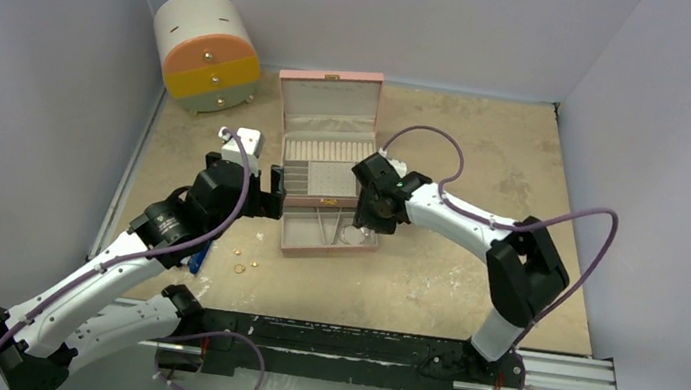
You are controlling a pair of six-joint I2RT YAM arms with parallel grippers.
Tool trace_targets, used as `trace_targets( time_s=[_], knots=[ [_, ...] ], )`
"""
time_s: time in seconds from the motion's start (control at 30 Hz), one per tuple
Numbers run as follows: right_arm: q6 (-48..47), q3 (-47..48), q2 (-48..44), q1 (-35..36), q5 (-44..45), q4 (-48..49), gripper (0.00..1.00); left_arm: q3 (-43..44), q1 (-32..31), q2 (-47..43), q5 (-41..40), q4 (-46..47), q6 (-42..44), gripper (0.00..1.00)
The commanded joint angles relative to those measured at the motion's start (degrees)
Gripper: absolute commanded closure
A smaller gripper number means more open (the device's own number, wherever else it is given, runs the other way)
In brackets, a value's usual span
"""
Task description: Organize the mixed jewelry
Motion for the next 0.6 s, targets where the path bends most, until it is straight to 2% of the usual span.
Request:
trace_targets(
  time_s=[0.0, 0.23, 0.57],
  knots=[
    [-3.3, 2.7, -5.5, 1.7, 2.9, -2.6, 0.52, 0.3, -0.2, -0.2, 0.2, 2.5, 0.9, 0.08],
    [-2.7, 1.7, -7.6, 7.8, 4.9, -2.9, 0.52, 0.3, -0.2, -1.1, 0.2, 2.6, 0.9, 0.08],
    [3.1, -5.4, -8.6, 16.7, 10.3, 6.3, 0.54, 0.3, -0.2, -2.0, 0.9, 2.8, 1.0, 0.09]
  ],
)
